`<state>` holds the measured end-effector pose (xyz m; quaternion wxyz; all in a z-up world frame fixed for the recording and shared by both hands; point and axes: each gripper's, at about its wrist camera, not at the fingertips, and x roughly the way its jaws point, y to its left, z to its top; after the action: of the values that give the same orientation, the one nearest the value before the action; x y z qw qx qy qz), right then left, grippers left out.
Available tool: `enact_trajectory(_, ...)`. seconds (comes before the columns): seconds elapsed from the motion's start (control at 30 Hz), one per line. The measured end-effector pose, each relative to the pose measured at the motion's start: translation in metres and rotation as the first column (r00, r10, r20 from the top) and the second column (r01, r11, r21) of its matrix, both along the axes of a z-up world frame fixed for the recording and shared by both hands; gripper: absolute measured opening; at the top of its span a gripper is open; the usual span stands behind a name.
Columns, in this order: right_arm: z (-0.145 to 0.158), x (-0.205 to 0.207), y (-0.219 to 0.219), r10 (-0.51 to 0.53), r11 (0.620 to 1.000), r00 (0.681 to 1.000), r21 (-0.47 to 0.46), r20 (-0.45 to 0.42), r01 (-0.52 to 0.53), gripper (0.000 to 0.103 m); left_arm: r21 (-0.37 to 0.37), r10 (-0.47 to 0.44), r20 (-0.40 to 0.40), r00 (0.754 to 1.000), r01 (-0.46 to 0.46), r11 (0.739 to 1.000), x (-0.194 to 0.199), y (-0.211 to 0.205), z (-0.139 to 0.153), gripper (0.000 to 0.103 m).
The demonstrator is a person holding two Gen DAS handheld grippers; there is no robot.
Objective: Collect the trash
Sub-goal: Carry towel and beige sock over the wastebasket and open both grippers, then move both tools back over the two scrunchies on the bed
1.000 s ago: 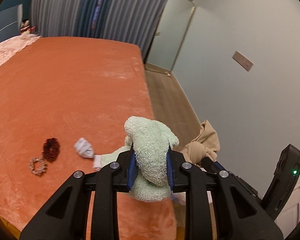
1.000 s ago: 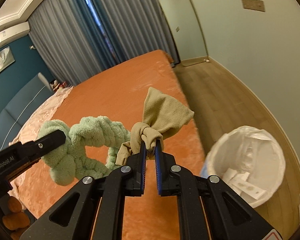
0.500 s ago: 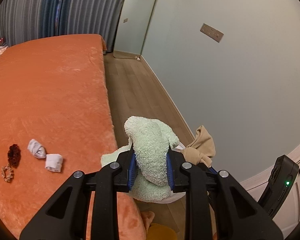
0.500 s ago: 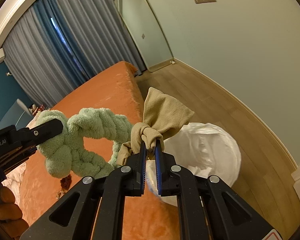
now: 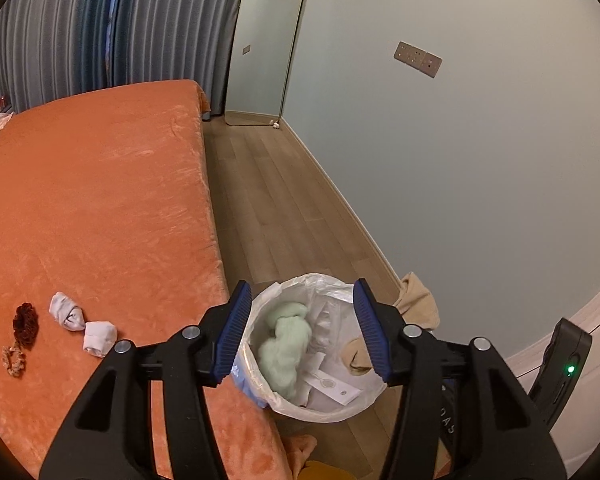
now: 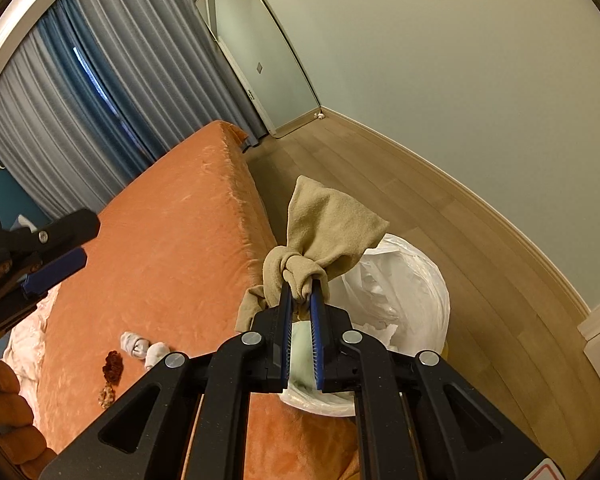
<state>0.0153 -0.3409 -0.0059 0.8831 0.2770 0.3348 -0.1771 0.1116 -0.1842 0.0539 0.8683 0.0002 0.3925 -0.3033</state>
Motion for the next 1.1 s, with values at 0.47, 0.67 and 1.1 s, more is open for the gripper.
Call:
enact_trajectory(0.47, -0.003, 0.009, 0.003, 0.008, 1.0, 1.0, -0.014, -0.012, -0.008, 0.015, 0.028, 0.033, 0.008, 0.999, -0.033, 0.999, 0.002, 0.013, -0.006, 0.05)
enact_trajectory(0.67, 0.005, 0.01, 0.009, -0.006, 0.999, 1.0, -0.042, 0.005, 0.006, 0.038, 0.025, 0.051, 0.006, 0.999, -0.052, 0.998, 0.005, 0.023, -0.006, 0.05)
enact_trajectory(1.1, 0.014, 0.021, 0.038, 0.035, 0.995, 0.999, -0.093, -0.015, -0.037, 0.046, 0.028, 0.098, -0.004, 0.995, -0.098, 0.995, 0.01, 0.055, -0.008, 0.051)
